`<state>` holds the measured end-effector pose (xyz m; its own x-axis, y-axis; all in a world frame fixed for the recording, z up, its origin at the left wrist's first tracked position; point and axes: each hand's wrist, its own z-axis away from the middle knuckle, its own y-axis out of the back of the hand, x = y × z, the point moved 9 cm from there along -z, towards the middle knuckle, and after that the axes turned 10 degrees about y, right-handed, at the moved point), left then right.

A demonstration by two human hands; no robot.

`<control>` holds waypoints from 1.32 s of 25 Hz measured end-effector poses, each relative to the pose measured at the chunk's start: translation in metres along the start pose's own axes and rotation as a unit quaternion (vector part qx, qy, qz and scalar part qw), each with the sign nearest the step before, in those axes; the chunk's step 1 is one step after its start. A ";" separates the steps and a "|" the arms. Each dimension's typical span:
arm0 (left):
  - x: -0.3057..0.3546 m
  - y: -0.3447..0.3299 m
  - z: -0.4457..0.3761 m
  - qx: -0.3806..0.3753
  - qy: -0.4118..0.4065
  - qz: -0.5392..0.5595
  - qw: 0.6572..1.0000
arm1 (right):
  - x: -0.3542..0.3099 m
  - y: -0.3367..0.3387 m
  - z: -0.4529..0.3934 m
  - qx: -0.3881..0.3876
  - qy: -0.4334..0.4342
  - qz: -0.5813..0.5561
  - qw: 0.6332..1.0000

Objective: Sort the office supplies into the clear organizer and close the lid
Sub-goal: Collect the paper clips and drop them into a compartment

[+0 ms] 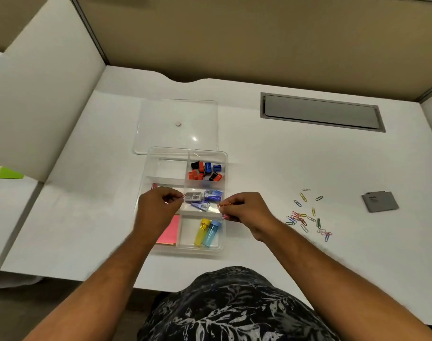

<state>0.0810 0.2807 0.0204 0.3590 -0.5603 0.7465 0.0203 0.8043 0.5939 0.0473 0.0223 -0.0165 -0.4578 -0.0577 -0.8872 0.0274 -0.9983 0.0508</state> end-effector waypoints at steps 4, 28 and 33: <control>-0.033 0.039 -0.028 0.045 0.057 -0.058 0.996 | -0.021 -0.076 -0.031 -0.061 0.038 0.085 0.994; 0.012 -0.004 -0.002 0.017 -0.102 -0.166 0.981 | -0.020 -0.004 0.013 -0.047 0.036 0.080 0.995; 0.016 -0.034 0.036 0.024 -0.079 -0.161 0.984 | 0.049 0.088 0.061 0.003 -0.022 0.053 0.998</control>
<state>0.0524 0.2372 0.0235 0.1910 -0.8111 0.5528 0.0645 0.5723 0.8175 -0.0266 -0.0687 -0.0272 -0.4914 -0.1620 -0.8557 0.0721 -0.9867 0.1454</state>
